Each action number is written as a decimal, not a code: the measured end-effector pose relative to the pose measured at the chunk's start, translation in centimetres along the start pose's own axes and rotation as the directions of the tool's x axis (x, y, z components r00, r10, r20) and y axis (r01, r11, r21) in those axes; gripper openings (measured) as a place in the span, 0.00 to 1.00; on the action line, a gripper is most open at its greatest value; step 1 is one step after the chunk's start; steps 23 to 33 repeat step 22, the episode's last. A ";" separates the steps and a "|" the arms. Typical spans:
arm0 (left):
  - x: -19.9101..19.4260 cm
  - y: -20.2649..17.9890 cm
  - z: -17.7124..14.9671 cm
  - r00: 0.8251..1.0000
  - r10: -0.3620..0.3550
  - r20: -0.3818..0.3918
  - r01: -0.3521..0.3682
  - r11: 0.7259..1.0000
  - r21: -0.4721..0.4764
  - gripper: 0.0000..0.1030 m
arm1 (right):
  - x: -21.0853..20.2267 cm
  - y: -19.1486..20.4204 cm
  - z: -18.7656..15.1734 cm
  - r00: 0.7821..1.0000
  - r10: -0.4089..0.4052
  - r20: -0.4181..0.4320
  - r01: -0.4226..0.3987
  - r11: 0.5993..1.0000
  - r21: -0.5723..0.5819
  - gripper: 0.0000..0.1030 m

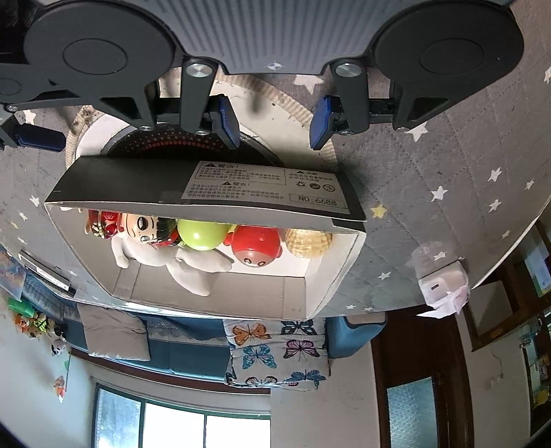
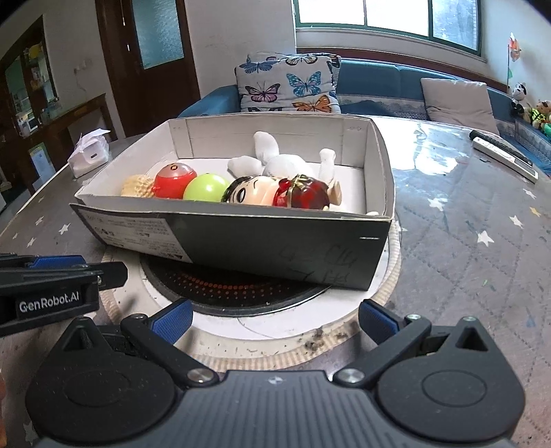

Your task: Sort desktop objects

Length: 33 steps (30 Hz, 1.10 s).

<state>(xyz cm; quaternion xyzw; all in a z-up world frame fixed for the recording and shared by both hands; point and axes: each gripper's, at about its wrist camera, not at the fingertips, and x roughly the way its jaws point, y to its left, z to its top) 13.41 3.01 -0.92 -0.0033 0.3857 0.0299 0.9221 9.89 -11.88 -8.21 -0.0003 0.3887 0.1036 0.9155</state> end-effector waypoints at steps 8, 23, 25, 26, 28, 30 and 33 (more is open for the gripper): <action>0.9 -0.4 0.3 1.000 -0.016 -0.012 0.017 1.000 0.018 0.46 | 0.6 -0.4 0.1 1.000 -0.014 -0.013 0.014 1.000 0.010 1.00; 0.6 -0.6 0.3 1.000 -0.002 0.018 0.002 1.000 0.018 0.43 | 0.8 -0.4 0.1 1.000 0.006 -0.012 -0.006 1.000 0.001 1.00; 0.6 -0.6 0.3 1.000 -0.002 0.018 0.002 1.000 0.018 0.43 | 0.8 -0.4 0.1 1.000 0.006 -0.012 -0.006 1.000 0.001 1.00; 0.6 -0.6 0.3 1.000 -0.002 0.018 0.002 1.000 0.018 0.43 | 0.8 -0.4 0.1 1.000 0.006 -0.012 -0.006 1.000 0.001 1.00; 0.6 -0.6 0.3 1.000 -0.002 0.018 0.002 1.000 0.018 0.43 | 0.8 -0.4 0.1 1.000 0.006 -0.012 -0.006 1.000 0.001 1.00; 0.6 -0.6 0.3 1.000 -0.002 0.018 0.002 1.000 0.018 0.43 | 0.8 -0.4 0.1 1.000 0.006 -0.012 -0.006 1.000 0.001 1.00; 0.6 -0.6 0.3 1.000 -0.002 0.018 0.002 1.000 0.018 0.43 | 0.8 -0.4 0.1 1.000 0.006 -0.012 -0.006 1.000 0.001 1.00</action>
